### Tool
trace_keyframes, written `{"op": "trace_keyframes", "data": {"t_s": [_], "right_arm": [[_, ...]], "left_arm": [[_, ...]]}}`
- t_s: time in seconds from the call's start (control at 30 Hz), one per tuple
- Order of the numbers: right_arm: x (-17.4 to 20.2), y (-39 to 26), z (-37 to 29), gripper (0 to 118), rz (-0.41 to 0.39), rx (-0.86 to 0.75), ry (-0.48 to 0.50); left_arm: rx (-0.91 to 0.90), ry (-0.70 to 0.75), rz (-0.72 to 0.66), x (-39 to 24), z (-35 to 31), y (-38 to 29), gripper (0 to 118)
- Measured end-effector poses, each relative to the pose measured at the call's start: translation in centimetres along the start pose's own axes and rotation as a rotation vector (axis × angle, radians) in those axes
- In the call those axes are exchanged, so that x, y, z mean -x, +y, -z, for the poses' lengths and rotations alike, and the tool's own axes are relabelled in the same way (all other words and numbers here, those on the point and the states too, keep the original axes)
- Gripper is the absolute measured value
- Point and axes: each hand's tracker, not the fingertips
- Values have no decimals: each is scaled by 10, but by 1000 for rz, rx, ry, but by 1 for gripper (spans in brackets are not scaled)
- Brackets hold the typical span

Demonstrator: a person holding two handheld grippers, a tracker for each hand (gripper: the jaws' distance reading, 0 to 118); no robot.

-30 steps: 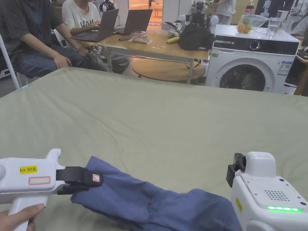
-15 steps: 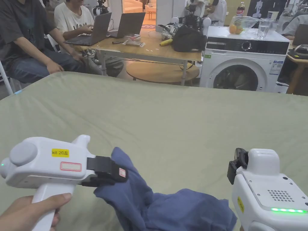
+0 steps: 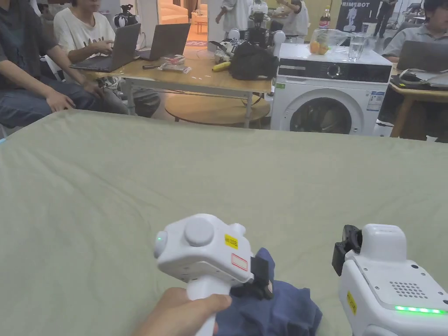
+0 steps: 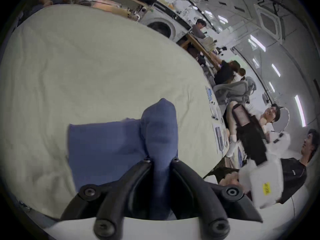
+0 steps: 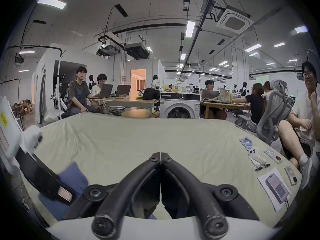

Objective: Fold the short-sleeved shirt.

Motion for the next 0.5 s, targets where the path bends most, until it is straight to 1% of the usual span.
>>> {"op": "trace_keyframes", "data": {"t_s": [0.1, 0.2, 0.23, 0.3, 0.33, 0.4, 0.43, 0.47, 0.5], "right_arm": [[-5, -1, -1, 0, 8, 6, -11], [-7, -2, -3, 0, 2, 8, -19], [-8, -1, -3, 0, 3, 8, -21], [-10, -2, -5, 0, 8, 11, -23], [-11, -2, -5, 0, 8, 11, -23], [-13, -3, -7, 0, 6, 12, -24], [-14, -3, -7, 0, 4, 11, -25], [-14, -3, -7, 0, 2, 11, -27], [-16, -4, -8, 0, 3, 11, -28]], "left_arm": [[26, -4, 2, -11, 21, -2, 5], [85, 35, 27, -14, 44, -5, 5], [81, 27, 15, -12, 48, -5, 5], [96, -35, -44, -9, 51, -8, 5], [92, -60, -44, -11, 49, -11, 15], [91, -63, -17, -14, 40, -13, 34], [90, -63, -4, -16, 33, -14, 45], [80, -68, 9, -18, 25, -15, 50], [58, -92, 30, -18, 16, -15, 51]]}}
